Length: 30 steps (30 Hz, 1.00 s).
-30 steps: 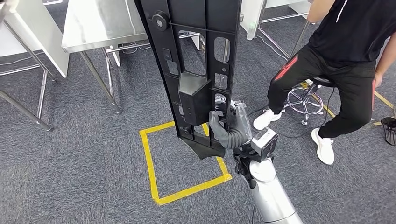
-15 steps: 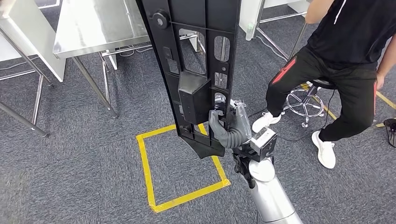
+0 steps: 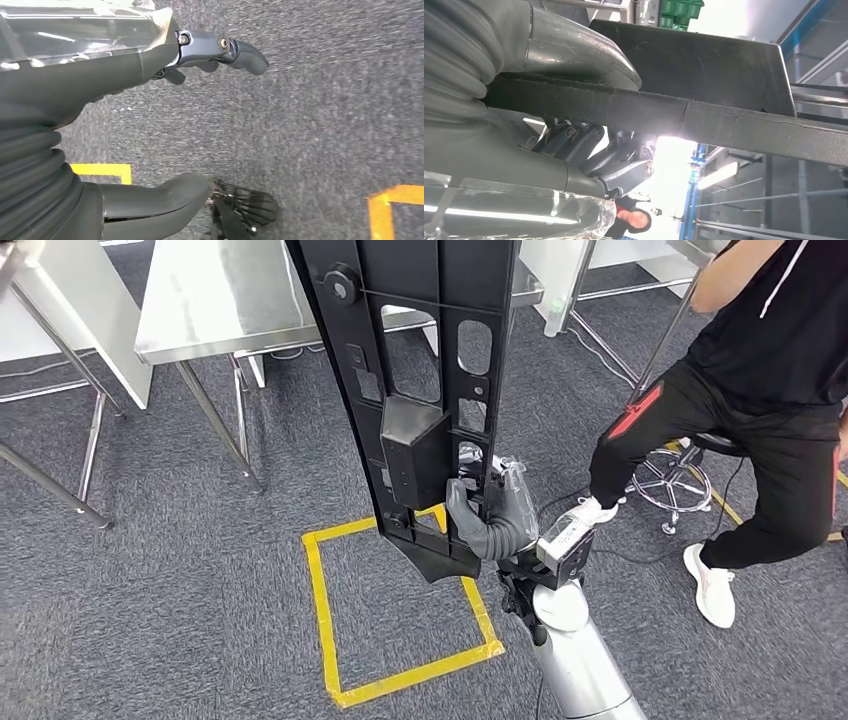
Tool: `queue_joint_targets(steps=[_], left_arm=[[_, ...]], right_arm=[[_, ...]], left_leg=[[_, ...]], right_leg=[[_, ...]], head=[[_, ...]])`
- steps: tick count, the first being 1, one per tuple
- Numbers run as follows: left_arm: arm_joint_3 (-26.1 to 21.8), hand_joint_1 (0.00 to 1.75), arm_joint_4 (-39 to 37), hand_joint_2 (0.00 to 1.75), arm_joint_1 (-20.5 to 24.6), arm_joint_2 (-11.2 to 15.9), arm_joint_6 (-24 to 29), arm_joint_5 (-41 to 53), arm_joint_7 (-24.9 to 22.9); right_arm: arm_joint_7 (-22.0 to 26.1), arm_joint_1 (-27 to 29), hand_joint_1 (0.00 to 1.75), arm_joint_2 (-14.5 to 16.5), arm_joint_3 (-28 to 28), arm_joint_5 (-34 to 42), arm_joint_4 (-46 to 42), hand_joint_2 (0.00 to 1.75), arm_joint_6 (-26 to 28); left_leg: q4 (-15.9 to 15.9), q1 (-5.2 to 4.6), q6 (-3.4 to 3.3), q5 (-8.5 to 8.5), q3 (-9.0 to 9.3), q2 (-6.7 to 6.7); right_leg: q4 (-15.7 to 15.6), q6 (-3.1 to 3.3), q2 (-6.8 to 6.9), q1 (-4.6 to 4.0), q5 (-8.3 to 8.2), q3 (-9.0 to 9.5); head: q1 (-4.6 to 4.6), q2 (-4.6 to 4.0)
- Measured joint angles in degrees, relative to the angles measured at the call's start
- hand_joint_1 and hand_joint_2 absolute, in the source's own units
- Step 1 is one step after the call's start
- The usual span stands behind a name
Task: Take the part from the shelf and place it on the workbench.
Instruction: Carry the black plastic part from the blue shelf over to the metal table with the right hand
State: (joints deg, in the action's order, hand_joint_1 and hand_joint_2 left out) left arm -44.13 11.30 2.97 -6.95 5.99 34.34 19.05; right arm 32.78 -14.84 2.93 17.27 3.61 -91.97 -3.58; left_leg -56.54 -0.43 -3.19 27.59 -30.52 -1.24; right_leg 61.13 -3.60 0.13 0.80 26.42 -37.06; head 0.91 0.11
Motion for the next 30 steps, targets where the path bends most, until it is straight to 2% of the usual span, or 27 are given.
queue_joint_targets(steps=[1, 2, 3, 5, 6, 8, 10, 11, 12, 13, 14, 15, 16, 17, 19, 21, 23, 25, 26, 27, 28, 30], left_arm=[[0.00, 0.00, 0.00, 1.75, 0.04, 0.00, 0.02, 0.01, -0.01], [-0.01, 0.00, 0.00, 1.75, 0.05, 0.02, 0.03, 0.01, -0.02], [-0.01, 0.00, 0.00, 1.75, 0.04, 0.03, 0.04, 0.02, -0.04], [-0.02, 0.00, 0.01, 1.75, 0.03, 0.13, 0.01, 0.19, 0.00], [-0.02, 0.00, 0.01, 1.75, 0.06, 0.15, -0.03, 0.30, 0.06], [-0.01, 0.00, 0.01, 1.75, 0.15, 0.13, -0.19, 0.50, 0.22], [0.00, 0.00, 0.01, 1.75, 0.08, 0.11, -0.33, 0.56, 0.30], [-0.01, 0.00, 0.00, 1.75, 0.02, 0.11, -0.34, 0.60, 0.32], [-0.01, 0.00, 0.00, 1.75, -0.02, 0.13, -0.36, 0.67, 0.34], [-0.01, 0.00, 0.01, 1.75, -0.02, 0.14, -0.36, 0.76, 0.37], [-0.01, 0.00, 0.01, 1.75, -0.03, 0.17, -0.36, 0.85, 0.39], [-0.01, 0.00, 0.01, 1.75, -0.02, 0.22, -0.36, 0.91, 0.41], [-0.01, 0.00, 0.01, 1.75, 0.00, 0.25, -0.39, 0.97, 0.42], [0.00, 0.00, 0.00, 1.75, 0.00, 0.26, -0.42, 1.00, 0.42], [0.00, 0.00, 0.00, 1.75, 0.01, 0.23, -0.50, 1.03, 0.42], [-0.01, 0.00, 0.00, 1.75, 0.02, 0.18, -0.53, 1.02, 0.44], [-0.02, 0.00, 0.00, 1.75, 0.12, 0.17, -0.53, 0.98, 0.46], [-0.02, 0.00, 0.00, 1.75, 0.17, 0.17, -0.53, 0.96, 0.46], [-0.02, 0.00, 0.00, 1.75, 0.13, 0.14, -0.53, 0.96, 0.46], [-0.02, 0.00, 0.00, 1.75, 0.08, 0.09, -0.53, 0.96, 0.45], [-0.02, 0.00, 0.00, 1.75, 0.04, 0.05, -0.53, 0.96, 0.43], [-0.02, 0.00, 0.00, 1.75, 0.01, 0.01, -0.53, 0.96, 0.38]], right_arm=[[-0.02, -0.03, 1.75, -0.01, 0.02, -0.01, 0.02, 1.75, 0.00], [-0.04, -0.03, 1.75, -0.01, 0.03, -0.01, 0.02, 1.75, 0.00], [-0.07, -0.05, 1.75, -0.01, 0.03, -0.02, 0.02, 1.75, 0.00], [-0.09, -0.07, 1.75, 0.06, -0.01, -0.03, -0.03, 1.75, 0.03], [-0.09, -0.15, 1.75, 0.11, -0.03, -0.03, -0.05, 1.75, 0.07], [-0.09, -0.30, 1.75, 0.19, -0.07, -0.03, -0.07, 1.75, 0.16], [-0.10, -0.28, 1.75, 0.22, -0.08, -0.04, -0.07, 1.75, 0.20], [-0.10, -0.24, 1.75, 0.21, -0.09, -0.04, -0.07, 1.75, 0.20], [-0.10, -0.19, 1.75, 0.21, -0.09, -0.04, -0.07, 1.75, 0.20], [-0.10, -0.19, 1.75, 0.22, -0.10, -0.04, -0.07, 1.75, 0.20], [-0.10, -0.20, 1.75, 0.24, -0.11, -0.04, -0.07, 1.75, 0.20], [-0.11, -0.23, 1.75, 0.26, -0.11, -0.04, -0.05, 1.75, 0.23], [-0.09, -0.29, 1.75, 0.27, -0.13, -0.07, -0.04, 1.75, 0.27], [-0.10, -0.32, 1.75, 0.29, -0.13, -0.12, -0.04, 1.75, 0.31], [-0.10, -0.38, 1.75, 0.28, -0.13, -0.22, -0.06, 1.75, 0.35], [-0.11, -0.47, 1.75, 0.27, -0.11, -0.22, -0.07, 1.75, 0.36], [-0.08, -0.67, 1.75, 0.26, -0.11, -0.20, -0.07, 1.75, 0.37], [-0.08, -0.73, 1.75, 0.22, -0.11, -0.20, 0.01, 1.75, 0.37], [-0.09, -0.71, 1.75, 0.21, -0.11, -0.20, 0.06, 1.75, 0.37], [-0.10, -0.71, 1.75, 0.21, -0.10, -0.20, 0.10, 1.75, 0.37], [-0.10, -0.72, 1.75, 0.21, -0.10, -0.20, 0.13, 1.75, 0.37], [-0.10, -0.78, 1.75, 0.21, -0.09, -0.20, 0.17, 1.75, 0.37]], left_leg=[[-0.05, -0.11, 0.31, 0.54, 0.32, -0.02], [-0.25, -0.20, 0.65, 0.88, 0.57, -0.01], [-0.53, -0.25, 0.96, 1.10, 0.79, 0.02], [-1.51, -0.03, 1.61, 1.54, 0.68, 0.21], [-2.87, 0.13, 1.92, 2.08, 0.03, 0.32], [-8.55, 0.52, 2.65, 4.16, -3.27, 0.62], [-14.98, 0.91, 3.23, 6.55, -7.94, 0.80], [-16.29, 1.05, 3.37, 6.82, -9.54, 0.86], [-15.64, 1.14, 3.38, 5.93, -10.18, 0.92], [-13.03, 1.17, 3.22, 3.86, -9.79, 0.99], [-9.17, 1.13, 2.88, 0.90, -8.69, 1.08], [-5.84, 0.98, 2.54, -1.19, -7.60, 1.15], [-3.27, 0.77, 2.17, -2.53, -6.72, 1.18], [-1.91, 0.55, 1.82, -3.15, -6.15, 1.19], [-1.29, 0.29, 1.31, -3.02, -5.49, 1.12], [-0.70, 0.35, 0.73, -3.15, -4.32, 1.02], [-0.29, 0.45, 0.06, -2.80, -3.35, 0.93], [-0.25, 0.45, -0.31, -2.15, -2.84, 0.79], [-0.25, 0.46, -0.31, -1.78, -2.50, 0.69], [-0.25, 0.49, -0.22, -1.37, -2.06, 0.57], [-0.26, 0.54, -0.04, -0.93, -1.49, 0.44], [-0.35, 0.58, 0.52, 0.07, -0.31, 0.20]], right_leg=[[-2.31, 0.52, 0.07, -0.03, -1.20, 0.91], [-3.34, 1.34, 0.09, -0.04, -1.65, 1.34], [-3.43, 2.24, 0.08, -0.10, -1.40, 1.61], [-3.58, 3.26, -0.08, 0.18, -1.55, 2.51], [-3.64, 3.67, -0.10, 0.28, -1.36, 3.01], [-3.69, 4.29, -0.11, 0.34, -0.84, 3.80], [-3.67, 4.49, -0.14, 0.29, -0.16, 4.40], [-3.66, 4.42, -0.18, 0.28, 0.24, 4.79], [-3.67, 4.33, -0.21, 0.28, 0.67, 5.32], [-3.68, 4.18, -0.24, 0.28, 1.15, 5.97], [-3.73, 4.02, -0.24, 0.28, 1.67, 6.51], [-3.77, 3.77, -0.24, 0.21, 2.15, 7.14], [-3.85, 3.48, -0.22, 0.13, 2.56, 7.57], [-3.94, 3.16, -0.21, 0.01, 2.84, 7.87], [-3.65, 2.48, -0.22, -0.31, 2.91, 8.35], [-1.21, 2.01, -0.22, -0.36, 2.84, 7.38], [4.85, 1.87, -0.22, -0.19, 3.67, 3.52], [11.38, 1.96, -0.23, -0.12, 5.93, -1.54], [12.84, 1.90, -0.22, -0.05, 6.83, -3.29], [12.42, 1.59, -0.22, 0.04, 6.83, -4.04], [10.06, 0.98, -0.20, 0.21, 5.60, -3.72], [2.45, -0.31, -0.08, 0.60, 0.99, -1.41]], head=[[-0.02, 0.00], [-0.04, 0.00], [-0.07, 0.00], [-0.08, 0.00], [-0.15, 0.00], [-0.25, 0.00], [-0.30, 0.00], [-0.32, 0.00], [-0.32, 0.00], [-0.32, 0.00], [-0.32, 0.00], [-0.30, 0.00], [-0.30, 0.00], [-0.31, 0.00], [-0.32, 0.00], [-0.28, 0.00], [-0.20, 0.00], [-0.10, 0.00], [-0.09, 0.00], [-0.07, 0.00], [-0.07, 0.00], [-0.02, 0.00]])
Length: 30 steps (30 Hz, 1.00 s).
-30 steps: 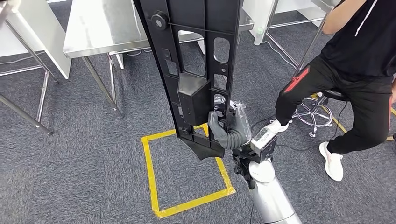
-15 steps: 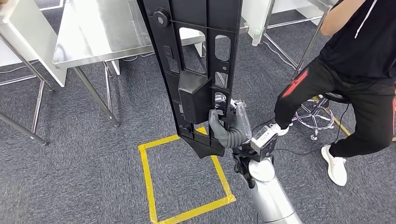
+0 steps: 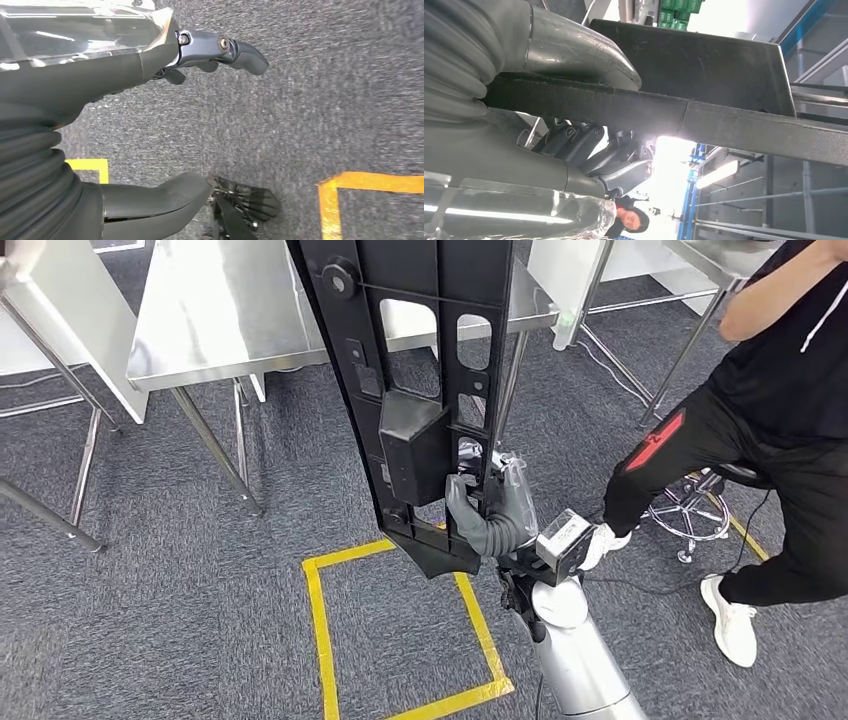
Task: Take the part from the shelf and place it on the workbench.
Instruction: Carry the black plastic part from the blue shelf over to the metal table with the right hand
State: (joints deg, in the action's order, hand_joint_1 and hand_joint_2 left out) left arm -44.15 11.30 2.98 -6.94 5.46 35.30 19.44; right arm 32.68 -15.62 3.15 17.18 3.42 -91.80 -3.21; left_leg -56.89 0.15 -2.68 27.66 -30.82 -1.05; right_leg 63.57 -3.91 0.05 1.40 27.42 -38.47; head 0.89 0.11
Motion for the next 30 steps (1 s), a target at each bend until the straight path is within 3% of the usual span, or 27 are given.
queue_joint_targets(steps=[2, 4, 6, 8, 10, 12, 13, 16, 17, 21, 23, 26, 27, 28, 29, 30], left_arm=[[0.00, 0.00, 0.00, 1.75, 0.03, 0.02, -0.01, 0.00, 0.01], [0.00, 0.00, 0.00, 1.75, 0.04, 0.05, -0.02, 0.00, 0.08], [0.00, 0.00, 0.01, 1.75, 0.09, 0.11, -0.07, 0.00, 0.18], [0.00, 0.00, 0.01, 1.75, 0.16, 0.10, -0.14, 0.03, 0.27], [0.00, 0.00, 0.00, 1.75, 0.11, 0.04, -0.17, 0.08, 0.34], [0.00, 0.00, 0.00, 1.75, 0.00, 0.04, -0.17, 0.09, 0.45], [0.00, 0.00, 0.00, 1.75, -0.01, 0.06, -0.20, 0.09, 0.52], [0.00, 0.00, 0.00, 1.75, -0.03, 0.19, -0.34, 0.17, 0.66], [0.00, 0.00, 0.00, 1.75, -0.03, 0.24, -0.38, 0.21, 0.69], [0.00, 0.00, 0.00, 1.75, -0.02, 0.21, -0.48, 0.29, 0.78], [0.00, 0.00, 0.00, 1.75, 0.10, 0.16, -0.53, 0.35, 0.80], [0.00, 0.00, 0.00, 1.75, 0.20, 0.15, -0.56, 0.40, 0.80], [0.00, 0.00, 0.00, 1.75, 0.16, 0.11, -0.57, 0.42, 0.80], [0.00, 0.00, 0.00, 1.75, 0.11, 0.07, -0.58, 0.43, 0.80], [0.00, 0.00, 0.00, 1.75, 0.08, 0.03, -0.58, 0.46, 0.80], [0.00, 0.00, 0.00, 1.75, 0.06, 0.00, -0.59, 0.50, 0.81]], right_arm=[[-0.06, -0.13, 1.75, 0.03, 0.02, 0.01, 0.09, 1.75, 0.00], [-0.13, -0.26, 1.75, 0.08, 0.02, 0.01, 0.14, 1.75, 0.00], [-0.14, -0.39, 1.75, 0.16, -0.03, 0.01, 0.13, 1.75, 0.00], [-0.14, -0.60, 1.75, 0.36, -0.04, 0.01, 0.13, 1.75, 0.00], [-0.14, -0.69, 1.75, 0.49, -0.04, 0.01, 0.14, 1.75, 0.00], [-0.16, -0.64, 1.75, 0.50, -0.04, 0.01, 0.15, 1.75, 0.01], [-0.19, -0.64, 1.75, 0.51, -0.05, 0.01, 0.16, 1.75, 0.04], [-0.23, -0.70, 1.75, 0.53, -0.08, 0.07, 0.17, 1.75, 0.19], [-0.25, -0.72, 1.75, 0.54, -0.09, 0.10, 0.19, 1.75, 0.24], [-0.32, -0.64, 1.75, 0.54, -0.20, 0.27, 0.22, 1.75, 0.43], [-0.32, -0.75, 1.75, 0.50, -0.38, 0.33, 0.22, 1.75, 0.54], [-0.32, -0.57, 1.75, 0.42, -0.66, 0.34, 0.23, 1.75, 0.61], [-0.33, -0.44, 1.75, 0.39, -0.75, 0.34, 0.24, 1.75, 0.62], [-0.32, -0.36, 1.75, 0.36, -0.84, 0.34, 0.25, 1.75, 0.63], [-0.32, -0.32, 1.75, 0.34, -0.91, 0.33, 0.25, 1.75, 0.63], [-0.31, -0.30, 1.75, 0.33, -0.96, 0.33, 0.25, 1.75, 0.64]], left_leg=[[-0.10, -0.22, 0.69, 1.06, 0.63, -0.11], [-0.32, -0.27, 1.31, 1.70, 0.98, -0.08], [-1.66, 0.02, 1.82, 1.98, 0.62, 0.12], [-6.71, 0.29, 2.43, 2.92, -2.41, 0.45], [-13.92, 0.47, 3.01, 5.34, -7.39, 0.68], [-16.94, 0.55, 3.18, 7.00, -10.86, 0.78], [-15.68, 0.52, 2.99, 6.23, -11.23, 0.80], [-5.70, -0.05, 1.32, -1.13, -8.59, 0.73], [-3.41, -0.33, 0.73, -2.60, -7.78, 0.54], [-0.77, -0.65, -0.69, -3.27, -5.35, 0.13], [-0.33, -0.50, -1.20, -3.24, -3.78, 0.21], [-0.28, -0.52, -1.54, -2.22, -2.84, 0.14], [-0.29, -0.53, -1.50, -1.77, -2.43, 0.03], [-0.30, -0.54, -1.41, -1.29, -1.90, -0.08], [-0.31, -0.54, -1.29, -0.76, -1.23, -0.19], [-0.31, -0.54, -1.12, -0.18, -0.55, -0.28]], right_leg=[[-4.84, 0.66, 0.17, 0.01, -2.60, 1.78], [-5.51, 2.36, 0.07, -0.14, -2.59, 2.42], [-5.61, 3.20, -0.14, 0.06, -2.56, 3.23], [-5.69, 3.90, -0.17, 0.20, -2.07, 4.10], [-5.69, 4.30, -0.19, 0.12, -1.33, 4.82], [-5.69, 4.30, -0.25, 0.01, -0.43, 5.81], [-5.70, 4.26, -0.29, -0.06, 0.08, 6.48], [-5.82, 3.92, -0.41, -0.34, 1.65, 8.43], [-5.93, 3.66, -0.50, -0.46, 2.13, 8.84], [-4.66, 2.13, -0.75, -1.09, 2.47, 9.91], [-0.55, 1.90, -0.67, -1.07, 3.43, 7.77], [9.32, 2.23, -0.61, -0.95, 7.22, 0.70], [10.59, 2.16, -0.61, -0.92, 8.11, -0.98], [9.81, 1.81, -0.60, -0.90, 7.93, -1.61], [7.18, 1.21, -0.59, -0.87, 6.54, -1.31], [3.30, 0.57, -0.56, -0.85, 4.07, -0.43]], head=[[-0.02, 0.00], [-0.10, 0.00], [-0.15, 0.00], [-0.25, 0.00], [-0.33, 0.00], [-0.34, 0.00], [-0.34, 0.00], [-0.32, 0.00], [-0.30, 0.00], [-0.29, 0.00], [-0.21, 0.00], [-0.13, 0.00], [-0.13, 0.00], [-0.12, 0.00], [-0.11, 0.00], [-0.10, 0.00]])
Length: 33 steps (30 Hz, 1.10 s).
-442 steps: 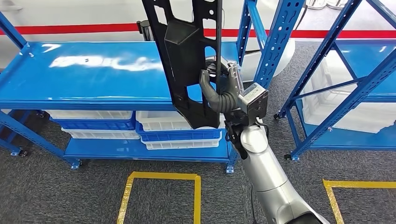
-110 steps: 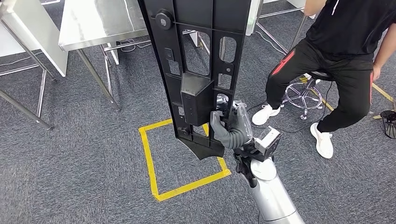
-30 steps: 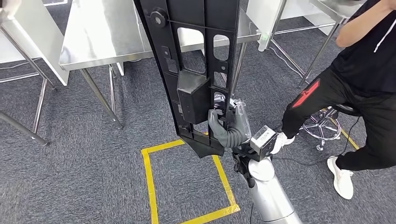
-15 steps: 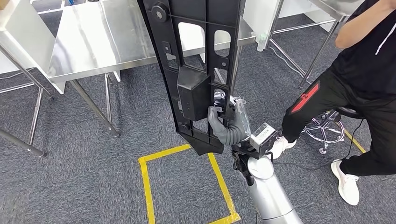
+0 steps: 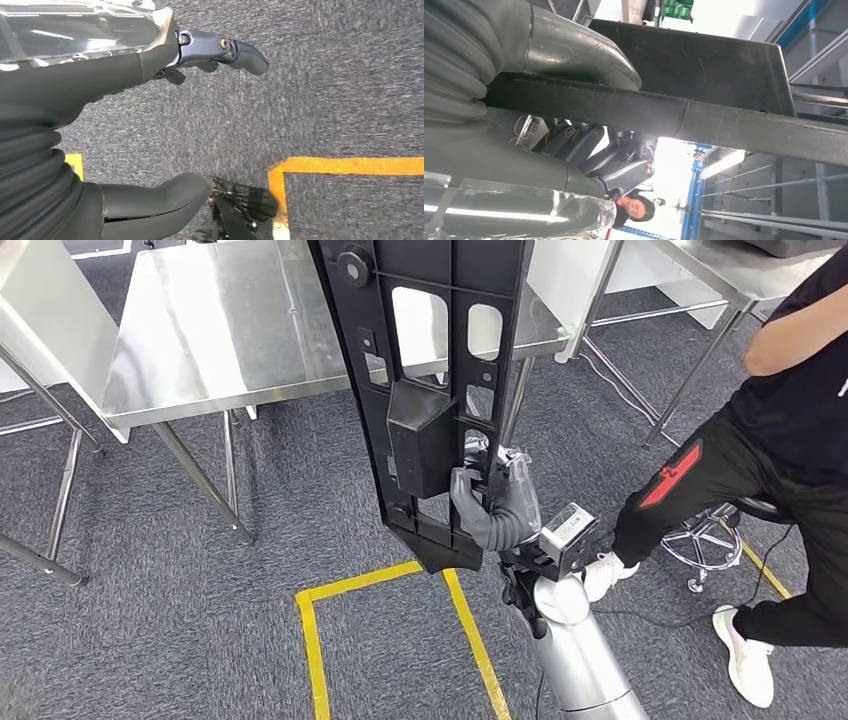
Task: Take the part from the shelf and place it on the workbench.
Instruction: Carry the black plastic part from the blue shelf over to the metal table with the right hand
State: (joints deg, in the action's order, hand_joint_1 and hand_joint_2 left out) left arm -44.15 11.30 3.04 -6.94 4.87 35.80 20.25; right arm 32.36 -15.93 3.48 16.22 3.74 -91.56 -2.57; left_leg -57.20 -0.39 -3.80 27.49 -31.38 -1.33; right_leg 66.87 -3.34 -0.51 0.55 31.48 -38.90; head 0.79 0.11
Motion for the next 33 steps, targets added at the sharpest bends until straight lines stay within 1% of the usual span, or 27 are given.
queue_joint_targets(steps=[1, 2, 3, 5, 6, 7, 9, 11, 12, 13, 14, 15, 16, 17, 18, 21, 22, 23, 24, 26, 27, 28, 29, 30, 31, 32, 33], left_arm=[[0.00, 0.00, -0.02, 1.75, 0.01, -0.02, -0.01, 0.06, 0.02], [0.00, 0.00, -0.03, 1.75, 0.04, -0.02, -0.01, 0.14, 0.04], [0.00, 0.00, -0.04, 1.75, 0.07, -0.02, -0.01, 0.21, 0.07], [0.00, 0.00, -0.04, 1.75, 0.11, 0.02, 0.01, 0.40, 0.09], [0.00, 0.00, -0.03, 1.75, 0.14, 0.05, 0.02, 0.49, 0.10], [0.00, 0.00, -0.02, 1.75, 0.17, 0.07, 0.03, 0.58, 0.11], [0.00, 0.00, 0.00, 1.75, 0.25, 0.07, 0.05, 0.68, 0.12], [0.00, 0.00, 0.00, 1.75, 0.20, 0.05, 0.06, 0.70, 0.12], [0.00, 0.00, 0.00, 1.75, 0.16, 0.06, 0.07, 0.70, 0.12], [0.00, 0.00, 0.00, 1.75, 0.13, 0.07, 0.07, 0.69, 0.12], [0.00, 0.00, 0.00, 1.75, 0.12, 0.08, 0.08, 0.69, 0.13], [0.00, 0.00, 0.00, 1.75, 0.11, 0.09, 0.08, 0.68, 0.13], [-0.01, 0.00, 0.00, 1.75, 0.08, 0.10, 0.09, 0.68, 0.13], [-0.02, 0.00, 0.00, 1.75, 0.07, 0.11, 0.09, 0.67, 0.13], [-0.03, 0.00, 0.00, 1.75, 0.07, 0.10, 0.09, 0.66, 0.12], [-0.12, 0.00, -0.01, 1.75, 0.05, 0.01, 0.12, 0.60, 0.14], [-0.15, 0.00, -0.01, 1.75, 0.03, -0.04, 0.14, 0.59, 0.15], [-0.18, 0.00, -0.01, 1.75, 0.06, -0.07, 0.17, 0.58, 0.16], [-0.20, 0.00, -0.01, 1.75, 0.11, -0.09, 0.20, 0.57, 0.17], [-0.25, 0.00, 0.00, 1.75, 0.17, -0.09, 0.27, 0.40, 0.22], [-0.33, 0.00, 0.00, 1.75, 0.15, -0.16, 0.35, 0.23, 0.26], [-0.50, 0.00, 0.00, 1.75, 0.11, -0.27, 0.44, -0.01, 0.30], [-0.73, 0.00, 0.00, 1.75, 0.09, -0.39, 0.55, -0.24, 0.34], [-0.99, 0.00, 0.00, 1.75, 0.07, -0.53, 0.66, -0.40, 0.36], [-1.22, 0.00, -0.01, 1.75, 0.07, -0.64, 0.72, -0.51, 0.36], [-1.41, 0.00, -0.02, 1.75, 0.09, -0.73, 0.79, -0.54, 0.35], [-1.55, 0.00, -0.03, 1.75, 0.14, -0.83, 0.87, -0.54, 0.35]], right_arm=[[0.01, 0.03, 1.75, -0.01, -0.04, 0.00, 0.01, 1.75, 0.01], [-0.02, 0.03, 1.75, 0.00, -0.09, -0.02, 0.03, 1.75, 0.02], [-0.04, 0.04, 1.75, 0.02, -0.15, -0.03, 0.04, 1.75, 0.04], [-0.09, 0.01, 1.75, 0.08, -0.29, -0.06, 0.06, 1.75, 0.09], [-0.09, 0.01, 1.75, 0.12, -0.36, -0.06, 0.03, 1.75, 0.11], [-0.09, -0.03, 1.75, 0.17, -0.41, -0.05, 0.02, 1.75, 0.12], [-0.09, -0.11, 1.75, 0.31, -0.46, -0.06, 0.01, 1.75, 0.13], [-0.10, -0.04, 1.75, 0.38, -0.48, -0.07, 0.03, 1.75, 0.13], [-0.10, 0.03, 1.75, 0.38, -0.49, -0.08, 0.06, 1.75, 0.13], [-0.10, 0.09, 1.75, 0.37, -0.51, -0.08, 0.09, 1.75, 0.13], [-0.10, 0.12, 1.75, 0.37, -0.52, -0.07, 0.12, 1.75, 0.13], [-0.10, 0.11, 1.75, 0.37, -0.54, -0.07, 0.14, 1.75, 0.13], [-0.10, 0.07, 1.75, 0.37, -0.55, -0.05, 0.17, 1.75, 0.13], [-0.09, 0.01, 1.75, 0.38, -0.57, -0.05, 0.22, 1.75, 0.13], [-0.11, -0.08, 1.75, 0.38, -0.57, -0.05, 0.28, 1.75, 0.12], [-0.21, -0.32, 1.75, 0.39, -0.57, -0.11, 0.50, 1.75, 0.10], [-0.23, -0.46, 1.75, 0.39, -0.57, -0.12, 0.56, 1.75, 0.10], [-0.24, -0.65, 1.75, 0.38, -0.57, -0.11, 0.61, 1.75, 0.09], [-0.28, -0.81, 1.75, 0.37, -0.56, -0.12, 0.68, 1.75, 0.04], [-0.53, -0.98, 1.75, 0.35, -0.54, -0.07, 0.96, 1.75, -0.26], [-0.78, -0.99, 1.75, 0.34, -0.52, -0.02, 1.17, 1.75, -0.54], [-1.08, -1.06, 1.75, 0.35, -0.48, 0.07, 1.45, 1.75, -0.87], [-1.38, -1.22, 1.75, 0.40, -0.38, 0.16, 1.79, 1.75, -1.24], [-1.63, -1.52, 1.75, 0.51, -0.22, 0.25, 2.22, 1.75, -1.54], [-1.83, -1.92, 1.75, 0.64, -0.02, 0.32, 2.72, 1.75, -1.76], [-1.93, -2.40, 1.75, 0.82, 0.21, 0.38, 3.30, 1.75, -1.92], [-2.03, -2.87, 1.75, 1.01, 0.46, 0.44, 3.87, 1.75, -2.01]], left_leg=[[-0.14, -0.09, 0.21, 0.64, 0.69, -0.07], [-0.19, -0.19, 0.48, 1.25, 1.12, -0.13], [-0.28, -0.29, 0.82, 1.74, 1.51, -0.16], [-0.83, -0.41, 1.40, 2.17, 1.84, -0.17], [-1.74, -0.37, 1.64, 2.13, 1.64, -0.08], [-3.45, -0.29, 1.88, 2.04, 0.81, 0.07], [-9.21, 0.15, 2.65, 2.88, -2.83, 0.47], [-14.97, 0.70, 3.51, 5.66, -7.45, 0.79], [-16.09, 0.93, 3.80, 6.75, -9.05, 0.92], [-15.69, 1.12, 3.98, 6.84, -9.89, 1.05], [-13.53, 1.24, 4.03, 5.49, -9.76, 1.12], [-10.02, 1.32, 3.91, 2.81, -8.86, 1.19], [-6.43, 1.26, 3.68, -0.12, -7.82, 1.24], [-3.60, 1.14, 3.35, -2.15, -6.93, 1.28], [-1.89, 0.93, 2.95, -3.39, -6.36, 1.31], [-0.57, 0.57, 1.57, -3.49, -5.13, 1.17], [-0.18, 0.59, 1.15, -3.52, -4.34, 1.10], [0.03, 0.61, 0.77, -3.42, -3.48, 1.06], [0.18, 0.62, 0.48, -3.19, -2.85, 1.01], [0.19, 0.49, 0.05, -2.43, -2.16, 0.86], [0.19, 0.45, 0.00, -2.01, -1.78, 0.73], [0.19, 0.42, 0.03, -1.57, -1.30, 0.59], [0.18, 0.40, 0.12, -1.09, -0.69, 0.46], [0.18, 0.39, 0.26, -0.55, 0.00, 0.34], [0.18, 0.38, 0.44, -0.02, 0.48, 0.26], [0.10, 0.28, 0.66, 0.56, 1.07, 0.19], [0.05, 0.18, 0.94, 1.08, 1.39, 0.15]], right_leg=[[-3.85, -0.35, 0.10, 0.01, -2.68, 0.86], [-6.63, -0.14, 0.27, -0.02, -4.69, 1.74], [-8.25, 0.43, 0.38, -0.08, -6.18, 2.27], [-8.74, 1.94, 0.47, 0.11, -6.82, 3.13], [-8.93, 2.40, 0.40, 0.32, -6.98, 3.60], [-9.11, 2.82, 0.40, 0.55, -6.82, 4.18], [-9.41, 3.45, 0.41, 0.73, -6.18, 5.27], [-9.45, 3.65, 0.39, 0.73, -5.31, 6.11], [-9.45, 3.60, 0.35, 0.74, -4.85, 6.60], [-9.45, 3.50, 0.32, 0.76, -4.35, 7.18], [-9.45, 3.37, 0.29, 0.79, -3.83, 7.84], [-9.50, 3.18, 0.28, 0.83, -3.29, 8.45], [-9.48, 2.94, 0.28, 0.80, -2.77, 9.12], [-9.55, 2.63, 0.25, 0.74, -2.29, 9.58], [-9.77, 2.26, 0.22, 0.67, -1.91, 9.84], [-9.35, 1.05, 0.15, 0.31, -1.86, 10.55], [-8.10, 0.77, 0.16, 0.22, -1.81, 10.30], [-6.00, 0.70, 0.17, 0.24, -1.42, 9.21], [-2.75, 0.83, 0.19, 0.29, -0.60, 7.23], [4.39, 1.14, 0.19, 0.29, 1.80, 2.18], [6.43, 1.09, 0.19, 0.27, 2.80, 0.13], [6.59, 0.78, 0.19, 0.24, 2.99, -1.01], [4.73, 0.35, 0.20, 0.22, 2.02, -1.07], [1.24, -0.14, 0.21, 0.22, -0.05, -0.29], [-2.79, -0.48, 0.27, 0.20, -2.81, 0.82], [-6.15, -0.32, 0.39, 0.15, -5.02, 1.74], [-8.25, 0.13, 0.52, 0.01, -6.51, 2.55]], head=[[0.00, 0.00], [0.03, 0.00], [0.01, 0.00], [-0.06, 0.00], [-0.07, 0.00], [-0.13, 0.00], [-0.23, 0.00], [-0.30, 0.00], [-0.32, 0.00], [-0.31, 0.00], [-0.31, 0.00], [-0.31, 0.00], [-0.29, 0.00], [-0.29, 0.00], [-0.30, 0.00], [-0.29, 0.00], [-0.24, 0.00], [-0.17, 0.00], [-0.11, 0.00], [0.01, 0.00], [0.01, 0.00], [0.02, 0.00], [0.02, 0.00], [0.03, 0.00], [0.05, 0.00], [0.04, 0.00], [0.06, 0.00]])
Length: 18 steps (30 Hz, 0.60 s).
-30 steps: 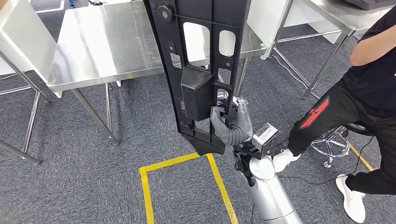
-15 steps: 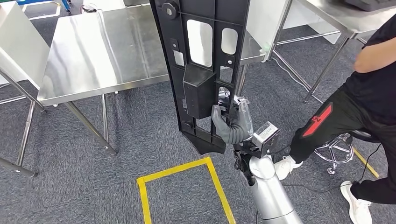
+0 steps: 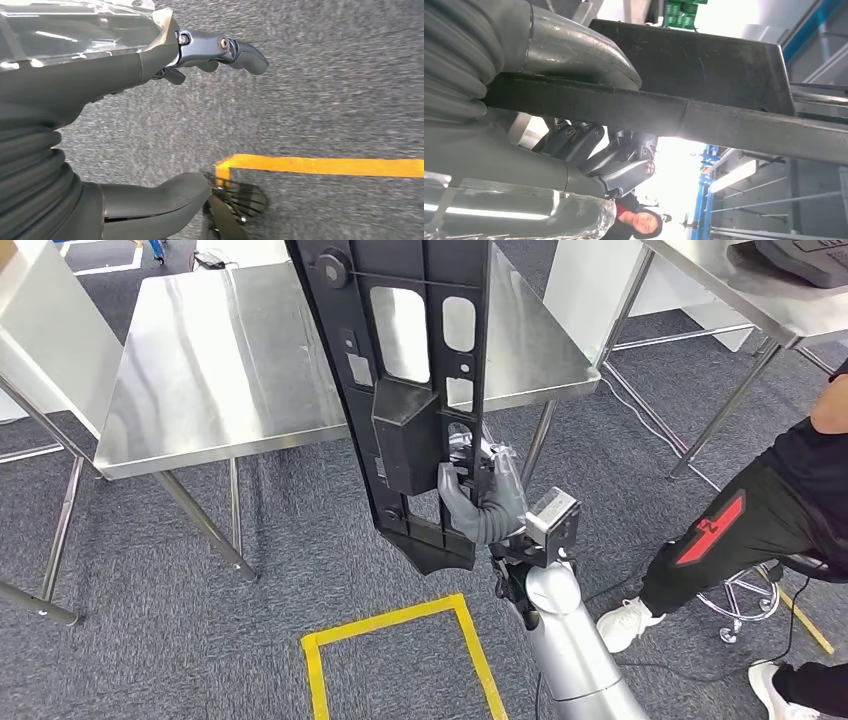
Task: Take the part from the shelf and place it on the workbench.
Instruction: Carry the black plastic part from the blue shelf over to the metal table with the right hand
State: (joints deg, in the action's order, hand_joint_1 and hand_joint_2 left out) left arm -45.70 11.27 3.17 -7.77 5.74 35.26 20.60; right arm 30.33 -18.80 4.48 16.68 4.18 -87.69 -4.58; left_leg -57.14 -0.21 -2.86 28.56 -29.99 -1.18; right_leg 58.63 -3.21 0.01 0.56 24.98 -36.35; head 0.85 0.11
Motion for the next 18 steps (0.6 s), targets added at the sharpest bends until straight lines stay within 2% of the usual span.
queue_joint_targets(steps=[1, 2, 4, 5, 6, 8, 9, 10, 11, 12, 13, 14, 15, 16, 18], left_arm=[[-0.11, 0.00, -0.01, 1.75, 0.04, -0.05, 0.07, -0.01, -0.01], [-0.21, 0.00, -0.01, 1.75, 0.07, -0.11, 0.15, -0.03, -0.03], [-0.46, 0.00, 0.03, 1.75, 0.11, -0.10, 0.26, -0.13, -0.13], [-0.63, 0.00, 0.04, 1.75, 0.15, -0.12, 0.29, -0.21, -0.17], [-0.80, 0.00, 0.05, 1.75, 0.22, -0.12, 0.29, -0.26, -0.18], [-0.98, 0.00, 0.05, 1.75, 0.29, -0.18, 0.24, -0.18, -0.04], [-1.02, 0.00, 0.05, 1.75, 0.28, -0.18, 0.18, 0.00, 0.04], [-1.03, 0.00, 0.05, 1.75, 0.25, -0.16, 0.11, 0.28, 0.10], [-1.03, 0.00, 0.05, 1.75, 0.22, -0.13, 0.02, 0.62, 0.14], [-1.03, 0.00, 0.05, 1.75, 0.18, -0.08, -0.09, 0.93, 0.10], [-1.02, 0.00, 0.05, 1.75, 0.14, 0.02, -0.20, 1.21, 0.01], [-1.02, 0.00, 0.04, 1.75, 0.10, 0.15, -0.29, 1.43, -0.15], [-1.00, 0.00, 0.04, 1.75, 0.09, 0.26, -0.37, 1.65, -0.33], [-0.98, 0.00, 0.03, 1.75, 0.09, 0.36, -0.41, 1.80, -0.52], [-0.96, 0.00, 0.02, 1.75, 0.11, 0.39, -0.38, 2.12, -0.81]], right_arm=[[-0.08, -0.38, 1.75, 0.20, 0.21, 0.04, 0.45, 1.75, -0.08], [-0.17, -0.69, 1.75, 0.41, 0.41, 0.09, 0.85, 1.75, -0.15], [-0.34, -1.17, 1.75, 0.85, 0.75, -0.03, 1.36, 1.75, -0.22], [-0.45, -1.49, 1.75, 1.09, 0.93, -0.14, 1.61, 1.75, -0.24], [-0.57, -1.85, 1.75, 1.39, 1.12, -0.33, 1.85, 1.75, -0.23], [-0.86, -2.48, 1.75, 1.84, 1.43, -0.68, 2.31, 1.75, -0.07], [-0.97, -2.60, 1.75, 1.98, 1.52, -0.89, 2.51, 1.75, 0.14], [-1.04, -2.59, 1.75, 2.05, 1.57, -1.20, 2.67, 1.75, 0.49], [-1.07, -2.51, 1.75, 2.08, 1.58, -1.64, 2.77, 1.75, 0.96], [-1.08, -2.42, 1.75, 2.13, 1.57, -2.19, 2.81, 1.75, 1.46], [-1.08, -2.36, 1.75, 2.20, 1.57, -2.73, 2.81, 1.75, 1.98], [-1.04, -2.32, 1.75, 2.31, 1.58, -3.22, 2.81, 1.75, 2.45], [-0.98, -2.32, 1.75, 2.41, 1.59, -3.65, 2.80, 1.75, 2.90], [-0.92, -2.28, 1.75, 2.50, 1.60, -4.09, 2.80, 1.75, 3.33], [-0.78, -2.23, 1.75, 2.54, 1.67, -4.98, 2.80, 1.75, 4.13]], left_leg=[[-0.07, -0.10, 0.34, 0.33, 0.29, -0.02], [-0.28, -0.19, 0.65, 0.49, 0.65, -0.03], [-1.44, -0.08, 1.27, 0.68, 0.45, 0.13], [-3.11, 0.04, 1.54, 1.04, -0.36, 0.25], [-5.68, 0.21, 1.87, 1.81, -1.85, 0.38], [-12.29, 0.54, 2.52, 4.20, -6.34, 0.62], [-14.80, 0.68, 2.77, 5.22, -8.59, 0.71], [-15.75, 0.76, 2.90, 5.41, -10.13, 0.78], [-14.82, 0.80, 2.85, 4.40, -10.73, 0.81], [-12.02, 0.78, 2.58, 2.15, -10.29, 0.85], [-8.16, 0.69, 2.11, -0.91, -9.20, 0.90], [-4.92, 0.50, 1.63, -3.07, -8.13, 0.93], [-2.45, 0.22, 1.18, -4.26, -7.23, 0.88], [-1.12, -0.06, 0.76, -4.60, -6.75, 0.83], [-0.24, -0.39, 0.02, -4.08, -5.71, 0.65]], right_leg=[[-0.84, 0.71, 0.07, -0.16, -0.72, 0.37], [-0.95, 1.55, 0.08, -0.22, -0.62, 0.70], [-1.22, 2.61, -0.08, 0.16, -0.59, 1.77], [-1.37, 3.05, -0.10, 0.41, -0.36, 2.36], [-1.47, 3.36, -0.13, 0.57, -0.08, 2.88], [-1.47, 3.74, -0.16, 0.53, 0.66, 3.64], [-1.47, 3.75, -0.20, 0.51, 1.08, 4.05], [-1.47, 3.71, -0.23, 0.48, 1.54, 4.54], [-1.47, 3.64, -0.26, 0.45, 2.03, 5.16], [-1.48, 3.54, -0.27, 0.41, 2.56, 5.87], [-1.53, 3.45, -0.27, 0.41, 3.08, 6.38], [-1.57, 3.27, -0.33, 0.33, 3.56, 7.02], [-1.66, 2.99, -0.41, 0.28, 4.00, 7.42], [-1.72, 2.65, -0.50, 0.21, 4.24, 7.82], [-1.56, 1.77, -0.64, -0.13, 4.29, 8.60]], head=[[-0.01, 0.00], [0.00, 0.00], [0.00, 0.00], [-0.04, 0.00], [-0.09, 0.00], [-0.18, 0.00], [-0.17, 0.00], [-0.17, 0.00], [-0.18, 0.00], [-0.18, 0.00], [-0.18, 0.00], [-0.15, 0.00], [-0.15, 0.00], [-0.17, 0.00], [-0.17, 0.00]])
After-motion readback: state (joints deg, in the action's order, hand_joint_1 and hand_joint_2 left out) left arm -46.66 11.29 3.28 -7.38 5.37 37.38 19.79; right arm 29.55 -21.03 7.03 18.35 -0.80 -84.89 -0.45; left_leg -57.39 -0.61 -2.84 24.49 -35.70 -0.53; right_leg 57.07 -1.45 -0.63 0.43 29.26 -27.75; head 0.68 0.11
